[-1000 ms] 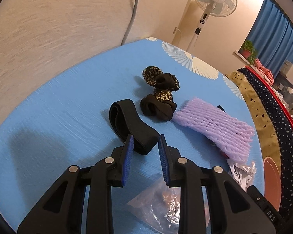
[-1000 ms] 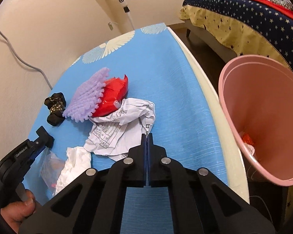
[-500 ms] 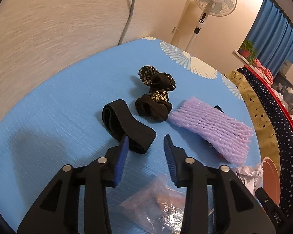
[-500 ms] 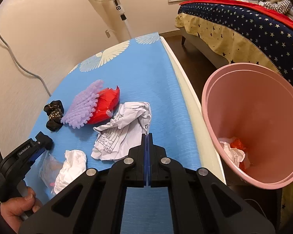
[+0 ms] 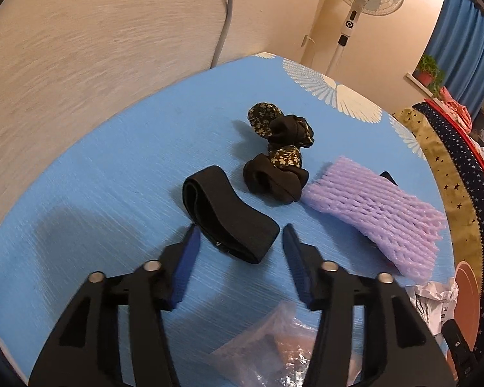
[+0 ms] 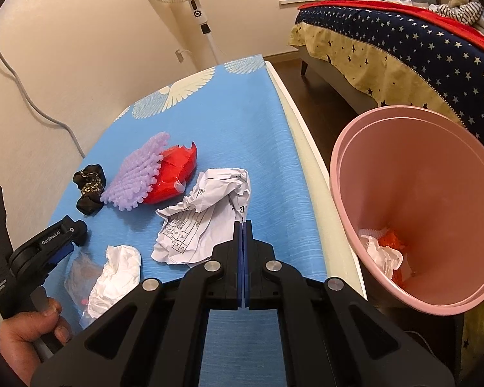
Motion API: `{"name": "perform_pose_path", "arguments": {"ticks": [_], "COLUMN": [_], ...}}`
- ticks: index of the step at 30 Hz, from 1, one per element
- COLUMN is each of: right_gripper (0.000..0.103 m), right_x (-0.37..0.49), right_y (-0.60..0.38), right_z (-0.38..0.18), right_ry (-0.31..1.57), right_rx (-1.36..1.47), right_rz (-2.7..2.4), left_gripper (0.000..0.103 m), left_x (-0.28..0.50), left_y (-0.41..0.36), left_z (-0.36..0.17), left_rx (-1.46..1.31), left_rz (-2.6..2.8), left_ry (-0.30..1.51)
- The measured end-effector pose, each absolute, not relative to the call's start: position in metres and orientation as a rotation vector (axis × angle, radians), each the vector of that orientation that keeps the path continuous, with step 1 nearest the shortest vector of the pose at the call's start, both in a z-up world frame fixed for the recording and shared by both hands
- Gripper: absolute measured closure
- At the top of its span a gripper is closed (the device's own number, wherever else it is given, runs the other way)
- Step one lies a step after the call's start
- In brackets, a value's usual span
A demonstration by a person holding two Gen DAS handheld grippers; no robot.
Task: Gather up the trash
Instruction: 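Close the right tool on crumpled white paper while the left tool grasps the black strap, then carry the paper and black strap with both tools over the pink wastebasket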
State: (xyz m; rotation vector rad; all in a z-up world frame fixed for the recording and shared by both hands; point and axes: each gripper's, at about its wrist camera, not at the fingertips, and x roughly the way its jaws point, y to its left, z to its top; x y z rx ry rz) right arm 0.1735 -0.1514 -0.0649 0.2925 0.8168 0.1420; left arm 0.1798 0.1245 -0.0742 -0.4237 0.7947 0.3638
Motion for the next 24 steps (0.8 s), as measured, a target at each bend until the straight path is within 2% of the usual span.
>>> {"name": "perform_pose_path", "arguments": {"ticks": [1,5,8,24], "right_gripper": [0.102,0.103,0.103,0.103], "right_x": [0.173,0.174,0.171,0.132], "right_y": [-0.151,-0.153,-0.156,-0.184], "right_z": [-0.065,-0.062,-0.055,-0.003], "right_ry": [0.816,0.812,0.793,0.677], "right_rx": [0.291,0.286,0.284,0.240], "right_rz": [0.143,0.146,0.142,0.088], "left_gripper": [0.062,0.081,0.086,0.088], "left_x": [0.179,0.176,0.173,0.141], "left_y": [0.125,0.122,0.116,0.071], "left_z": [-0.074,-0.071,-0.065,-0.019], "left_rx": [-0.424,-0.405,-0.377,-0.248], "left_rz": [0.363,0.346,0.325,0.147], "left_ry": [0.792,0.770,0.753,0.656]}}
